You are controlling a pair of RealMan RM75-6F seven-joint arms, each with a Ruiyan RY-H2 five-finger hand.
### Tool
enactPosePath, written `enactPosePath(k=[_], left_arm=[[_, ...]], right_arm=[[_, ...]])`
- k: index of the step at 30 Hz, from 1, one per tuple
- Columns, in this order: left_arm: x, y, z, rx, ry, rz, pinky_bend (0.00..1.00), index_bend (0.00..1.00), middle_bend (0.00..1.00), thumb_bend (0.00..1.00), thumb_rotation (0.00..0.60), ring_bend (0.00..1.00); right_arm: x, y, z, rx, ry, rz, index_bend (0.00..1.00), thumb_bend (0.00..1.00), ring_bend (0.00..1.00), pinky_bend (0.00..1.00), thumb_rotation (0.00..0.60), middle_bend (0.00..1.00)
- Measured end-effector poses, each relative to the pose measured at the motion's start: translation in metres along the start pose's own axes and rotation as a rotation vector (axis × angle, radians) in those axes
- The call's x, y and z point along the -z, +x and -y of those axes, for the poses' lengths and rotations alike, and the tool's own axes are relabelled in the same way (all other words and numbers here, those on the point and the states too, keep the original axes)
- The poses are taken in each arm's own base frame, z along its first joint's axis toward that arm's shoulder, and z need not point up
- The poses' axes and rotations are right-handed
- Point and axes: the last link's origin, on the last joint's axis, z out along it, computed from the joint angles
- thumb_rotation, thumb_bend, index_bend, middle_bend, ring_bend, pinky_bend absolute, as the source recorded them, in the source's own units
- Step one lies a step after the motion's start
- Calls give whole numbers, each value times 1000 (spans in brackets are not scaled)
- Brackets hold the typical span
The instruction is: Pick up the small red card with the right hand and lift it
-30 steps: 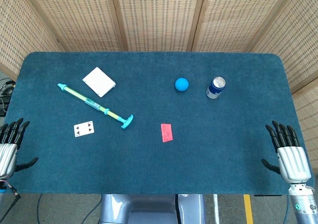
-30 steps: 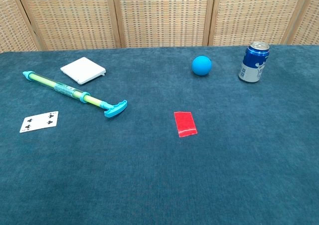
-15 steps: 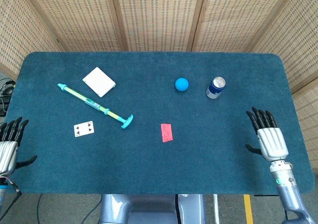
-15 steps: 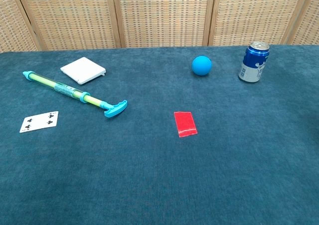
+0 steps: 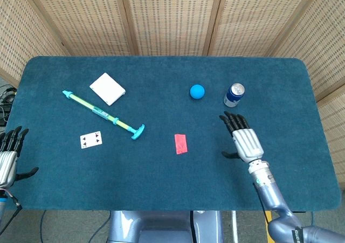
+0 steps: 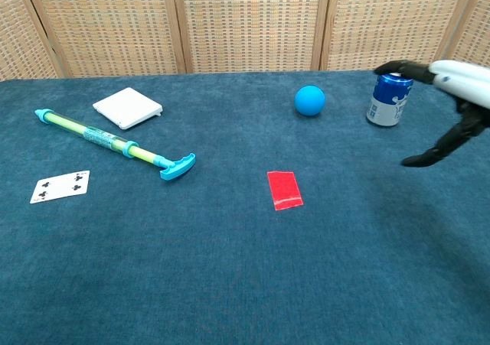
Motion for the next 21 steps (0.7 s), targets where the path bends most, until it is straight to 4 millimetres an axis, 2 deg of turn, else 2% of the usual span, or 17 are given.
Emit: enactPosePath(k=[11,17,21], left_arm=[[-1,-1,3,12,10,8,0,0,0,69,600,0],[-1,-3,1,14,4,17,0,0,0,70,600,0],[-2,-4,2,21,8,19,0,0,0,70,600,0]], right_arm=[[-12,-50,62,-109,9,63,29,165,0,0,600,0],[-19,-77,75,-27,-3,50,29,173,0,0,600,0],[-24,-92,82,0,-12,48,29,228,0,0,600,0]])
